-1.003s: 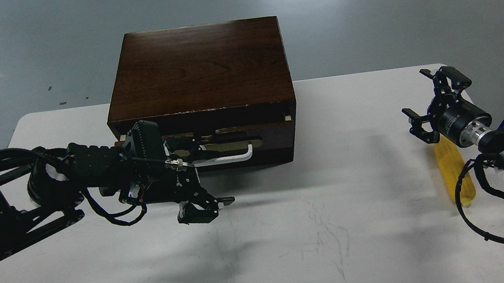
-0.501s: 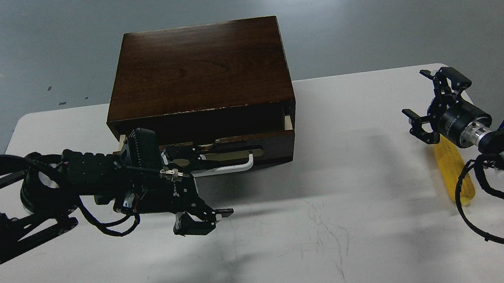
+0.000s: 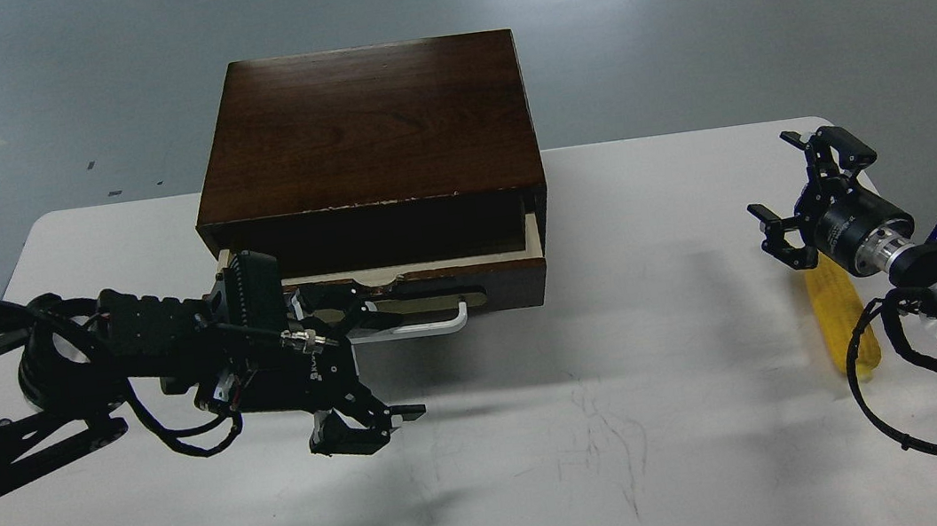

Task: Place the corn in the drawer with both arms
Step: 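Pull the drawer toward the robot with the left gripper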

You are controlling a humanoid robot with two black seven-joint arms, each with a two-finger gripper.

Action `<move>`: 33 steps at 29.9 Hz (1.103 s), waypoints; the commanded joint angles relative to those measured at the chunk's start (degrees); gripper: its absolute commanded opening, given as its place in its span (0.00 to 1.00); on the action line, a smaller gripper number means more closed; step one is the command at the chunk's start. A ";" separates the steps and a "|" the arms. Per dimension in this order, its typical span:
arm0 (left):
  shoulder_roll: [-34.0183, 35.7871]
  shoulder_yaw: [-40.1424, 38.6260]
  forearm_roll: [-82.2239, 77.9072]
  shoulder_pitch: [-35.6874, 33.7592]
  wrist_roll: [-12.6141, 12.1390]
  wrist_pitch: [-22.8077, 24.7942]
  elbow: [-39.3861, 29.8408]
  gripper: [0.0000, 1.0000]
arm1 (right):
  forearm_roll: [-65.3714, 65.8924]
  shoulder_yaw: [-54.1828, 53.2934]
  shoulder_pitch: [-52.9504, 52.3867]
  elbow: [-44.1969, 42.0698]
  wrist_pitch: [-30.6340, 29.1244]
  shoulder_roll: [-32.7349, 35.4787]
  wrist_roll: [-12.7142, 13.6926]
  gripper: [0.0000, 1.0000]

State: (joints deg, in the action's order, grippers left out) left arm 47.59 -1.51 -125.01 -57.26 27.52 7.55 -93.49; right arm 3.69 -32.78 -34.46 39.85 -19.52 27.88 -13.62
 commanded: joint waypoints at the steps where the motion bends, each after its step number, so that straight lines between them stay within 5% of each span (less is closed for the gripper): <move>1: 0.49 0.02 0.01 0.31 -0.01 0.01 -0.46 0.98 | 0.00 0.00 0.09 0.05 0.00 -0.19 0.00 1.00; 33: 0.66 -0.07 0.01 1.53 -0.01 0.01 -3.63 0.98 | 0.00 0.00 0.00 -0.92 0.00 -0.46 0.00 1.00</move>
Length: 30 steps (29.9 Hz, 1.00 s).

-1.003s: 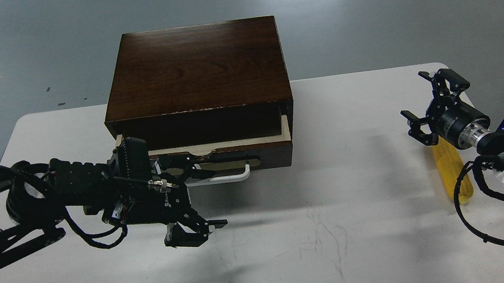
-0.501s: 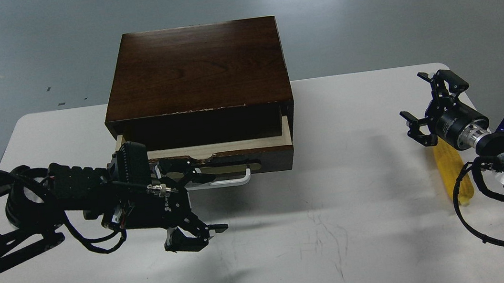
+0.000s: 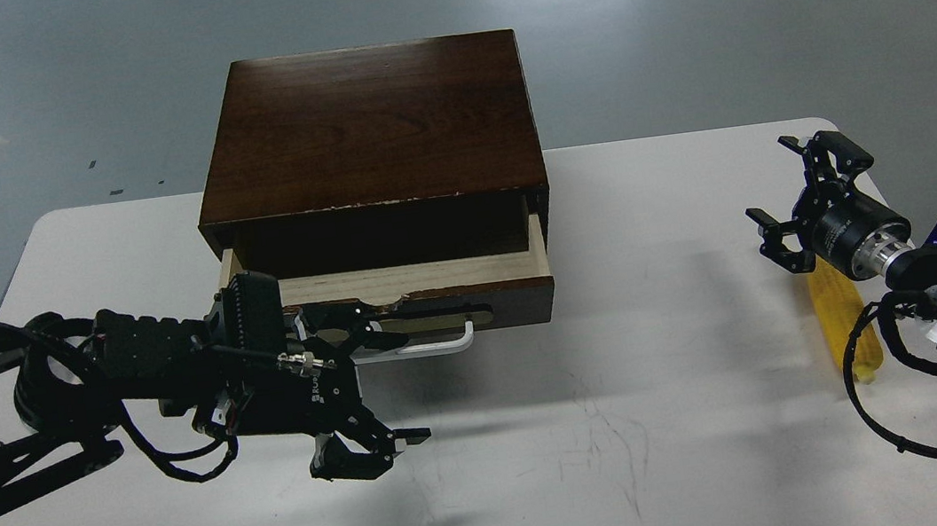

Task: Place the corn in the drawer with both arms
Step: 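Pull the drawer toward the robot with the left gripper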

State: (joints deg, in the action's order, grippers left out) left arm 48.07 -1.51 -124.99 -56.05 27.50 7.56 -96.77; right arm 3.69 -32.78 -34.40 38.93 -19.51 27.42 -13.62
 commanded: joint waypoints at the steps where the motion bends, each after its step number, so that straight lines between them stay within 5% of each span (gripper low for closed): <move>1: 0.36 0.02 -0.01 0.42 0.01 0.00 -0.43 0.98 | 0.00 -0.09 -0.05 0.00 0.00 0.00 0.00 1.00; 30: 2.20 -0.07 -0.01 1.38 0.01 0.00 -2.81 0.98 | 0.00 -0.62 -0.49 -0.70 -0.09 0.00 0.09 1.00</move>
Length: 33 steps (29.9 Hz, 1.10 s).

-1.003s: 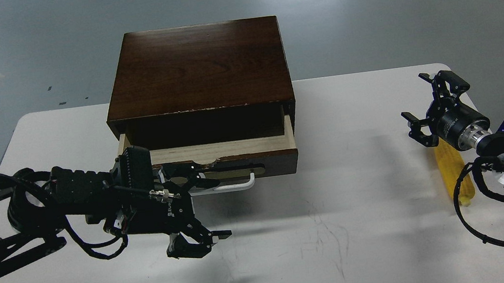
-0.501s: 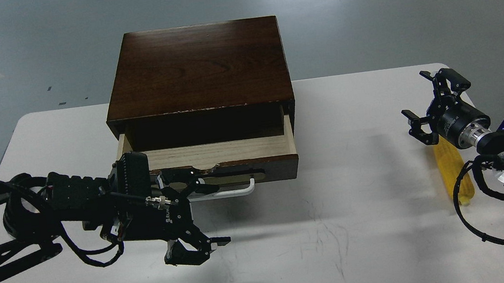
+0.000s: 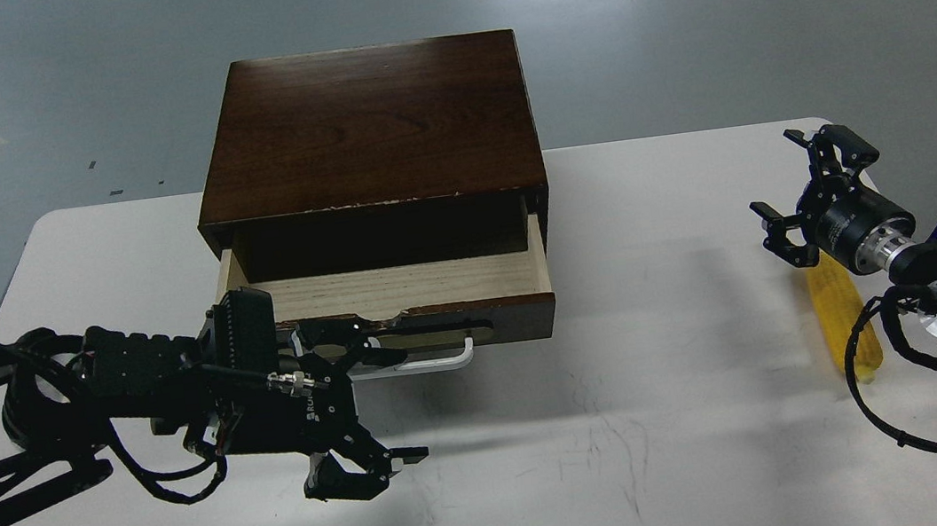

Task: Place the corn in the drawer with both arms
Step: 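Pull the drawer toward the robot with the left gripper, then hold the drawer open with the left gripper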

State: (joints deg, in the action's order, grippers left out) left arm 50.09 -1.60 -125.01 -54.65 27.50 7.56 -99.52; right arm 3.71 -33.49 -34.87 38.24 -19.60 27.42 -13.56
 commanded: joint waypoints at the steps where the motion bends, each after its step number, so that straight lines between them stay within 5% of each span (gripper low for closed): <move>1: 0.27 0.02 0.01 -0.02 0.01 0.00 -0.06 0.98 | -0.02 0.09 -0.02 -0.01 0.00 0.00 0.03 1.00; 33: 2.03 -0.24 0.01 0.69 0.01 -0.09 -1.38 0.98 | 0.07 0.09 -0.02 -0.01 0.00 0.00 0.03 1.00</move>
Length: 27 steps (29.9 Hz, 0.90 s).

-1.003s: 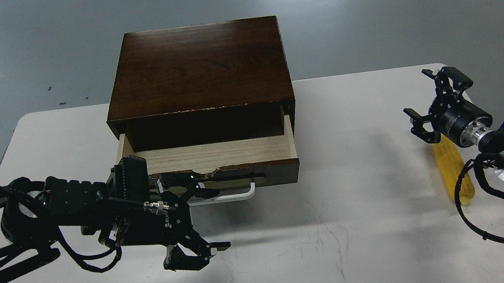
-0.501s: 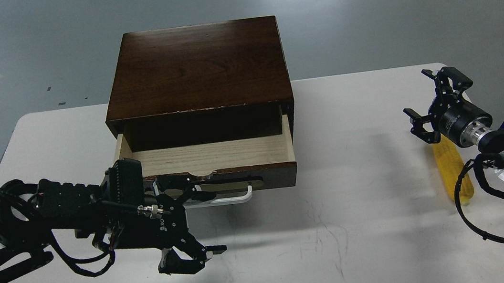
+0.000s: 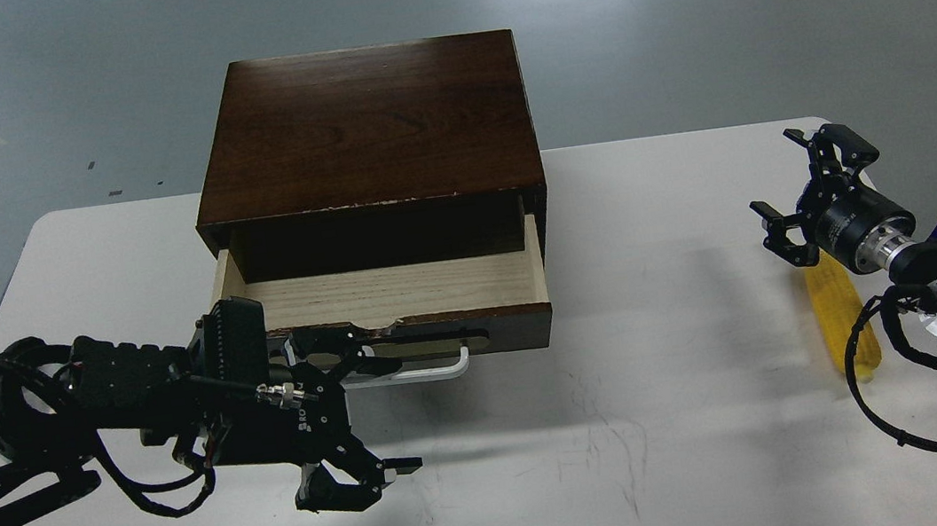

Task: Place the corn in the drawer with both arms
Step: 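Hold the drawer open with the left gripper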

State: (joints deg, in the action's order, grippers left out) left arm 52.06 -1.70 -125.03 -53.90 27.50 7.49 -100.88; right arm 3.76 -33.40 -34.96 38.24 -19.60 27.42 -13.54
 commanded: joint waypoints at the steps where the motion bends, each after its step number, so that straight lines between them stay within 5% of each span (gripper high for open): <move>1: 0.15 -0.14 0.03 -0.07 -0.08 0.07 -0.02 0.98 | 0.02 0.00 0.07 0.00 0.00 0.00 0.00 1.00; 27: 0.33 -0.67 0.03 -0.07 -0.26 -0.28 -0.02 0.98 | -0.07 -0.09 0.24 -0.71 0.00 0.00 0.00 1.00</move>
State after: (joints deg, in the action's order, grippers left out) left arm 52.30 -2.37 -125.00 -53.96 27.24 7.21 -100.89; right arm 3.72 -33.43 -34.73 37.56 -19.60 27.42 -13.54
